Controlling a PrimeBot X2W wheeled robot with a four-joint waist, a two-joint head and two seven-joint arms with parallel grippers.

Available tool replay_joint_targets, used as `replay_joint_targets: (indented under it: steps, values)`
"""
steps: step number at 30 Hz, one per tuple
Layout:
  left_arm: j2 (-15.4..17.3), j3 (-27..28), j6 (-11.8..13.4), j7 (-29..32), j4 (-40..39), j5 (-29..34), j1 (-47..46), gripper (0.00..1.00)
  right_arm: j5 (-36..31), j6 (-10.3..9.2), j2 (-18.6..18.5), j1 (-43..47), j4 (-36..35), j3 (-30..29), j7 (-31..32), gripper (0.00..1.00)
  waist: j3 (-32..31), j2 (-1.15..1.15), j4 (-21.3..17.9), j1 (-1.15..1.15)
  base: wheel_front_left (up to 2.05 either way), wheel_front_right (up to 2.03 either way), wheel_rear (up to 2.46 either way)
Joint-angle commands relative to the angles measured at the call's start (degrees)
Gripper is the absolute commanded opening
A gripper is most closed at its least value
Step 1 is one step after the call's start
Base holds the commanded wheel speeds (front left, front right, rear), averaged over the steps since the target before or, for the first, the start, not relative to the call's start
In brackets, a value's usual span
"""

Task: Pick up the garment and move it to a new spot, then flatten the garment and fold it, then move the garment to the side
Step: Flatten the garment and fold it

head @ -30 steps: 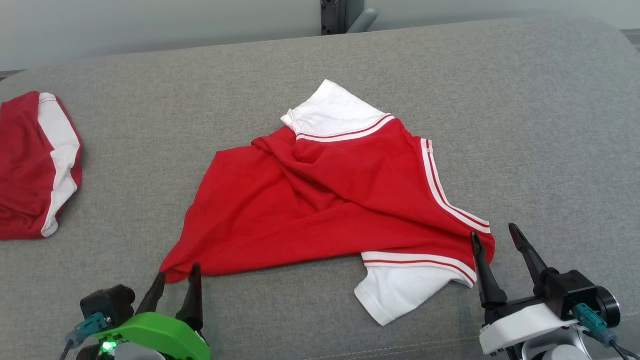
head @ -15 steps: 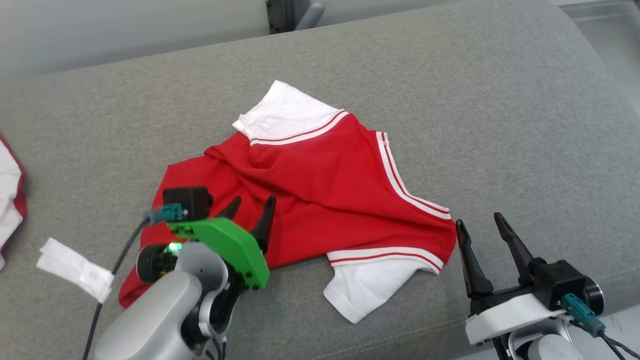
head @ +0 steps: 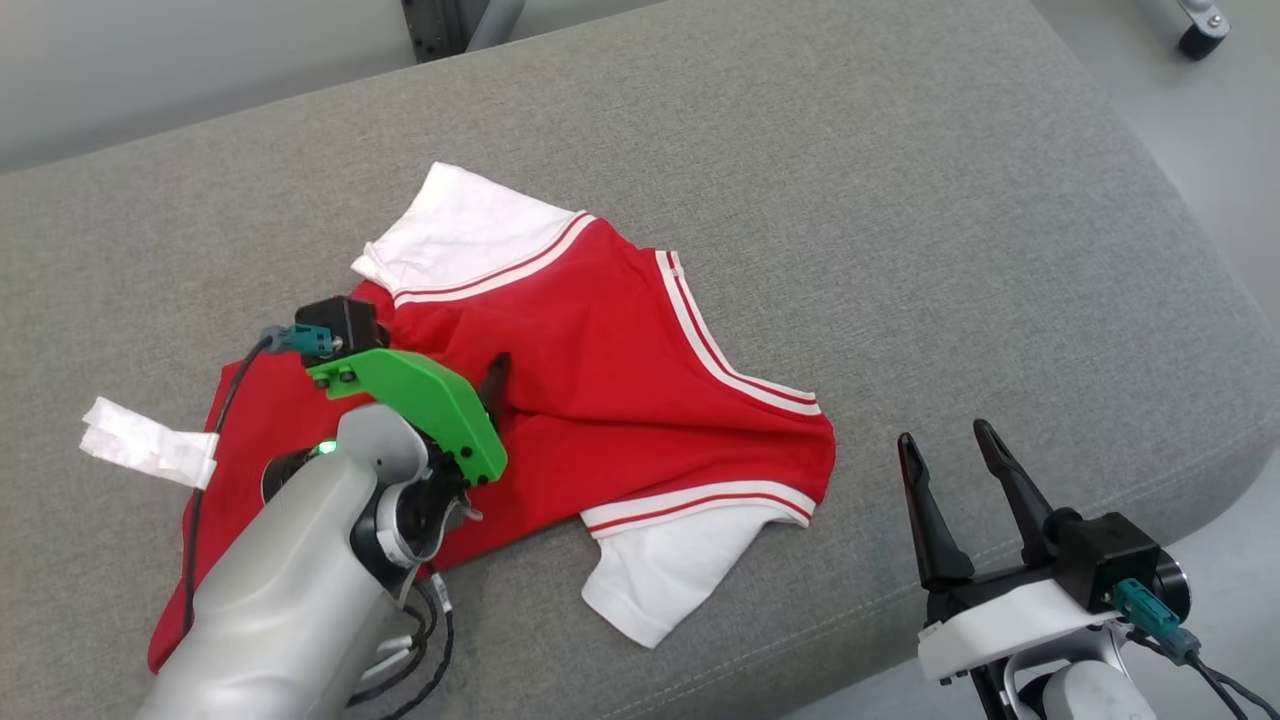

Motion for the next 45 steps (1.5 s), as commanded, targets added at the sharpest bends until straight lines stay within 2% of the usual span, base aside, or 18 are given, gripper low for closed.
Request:
replay_joint_targets:
  steps: [1,8,12,17,22,23,24,25,30,35,39,45]
  values:
    - [-0.81,1.27,-1.03,-1.41,0.93,-1.04,-1.57,0.0,0.23,-0.02,0.05,-0.82,0.14,0.17,-0.18,1.0,0.34,0.65,-0.64,0.0,0.0,0.0,0.0]
    - [-3.23,3.13,-5.74,-10.89,5.61,1.86,-7.92,0.0,1.01,-0.02,0.06,-1.64,0.31,0.95,-0.18,1.0,0.86,0.65,-1.39,0.0,0.0,0.0,0.0]
    - [-2.92,3.25,-6.56,-18.28,8.46,6.36,-14.09,0.0,1.07,-0.02,0.07,-2.11,0.47,1.58,-0.18,1.0,1.44,0.65,-2.15,0.0,0.0,0.0,0.0]
    - [-2.25,2.74,-6.24,-21.59,12.54,9.27,-18.01,0.0,1.12,-0.02,0.07,-2.77,0.66,2.11,-0.18,1.0,2.12,0.65,-3.44,0.0,0.0,0.0,0.0]
    - [-2.86,1.71,-7.53,-19.26,19.02,9.07,-18.84,0.0,1.63,-0.02,0.07,-2.65,1.02,2.24,-0.18,1.0,2.99,0.65,-4.75,0.0,0.0,0.0,0.0]
    - [-3.05,1.57,-7.77,-18.98,20.22,8.8,-18.55,0.21,1.68,-0.02,0.07,-2.5,1.07,2.08,-0.18,1.0,3.14,0.65,-4.83,0.0,0.0,0.0,0.0]
    - [-3.11,1.48,-7.82,-18.72,21.4,8.79,-18.26,0.49,1.73,-0.02,0.07,-2.37,1.09,1.96,-0.18,1.0,3.28,0.65,-4.87,0.0,0.0,0.0,0.0]
    - [-3.12,1.38,-7.65,-18.46,22.57,8.84,-18.0,1.0,1.75,-0.02,0.08,-2.33,1.05,1.92,-0.18,1.0,3.43,0.65,-4.87,0.0,0.0,0.0,0.0]
    - [-2.29,0.19,-8.82,-19.44,24.62,10.04,-16.68,1.0,1.89,-0.02,0.06,-1.99,0.43,0.09,-0.18,1.0,3.47,0.65,-3.64,0.0,0.0,0.0,0.0]
    - [0.02,0.03,-8.77,-23.32,21.59,10.39,-12.82,1.0,1.02,-0.02,0.06,-0.84,-0.33,-2.17,-0.18,1.0,2.11,0.65,-0.42,0.0,0.0,0.0,0.0]
    - [3.51,2.52,-6.64,-26.02,15.2,9.12,-6.44,1.0,0.46,-0.02,0.06,0.23,-0.96,-3.24,-0.18,1.0,0.53,0.65,2.17,0.0,0.0,0.0,0.0]
    - [10.46,8.15,-0.6,-27.17,0.24,5.86,8.73,1.0,-0.3,-0.02,0.04,1.75,-1.64,-4.12,-0.19,1.0,-1.13,0.65,5.73,0.0,0.0,0.0,0.0]
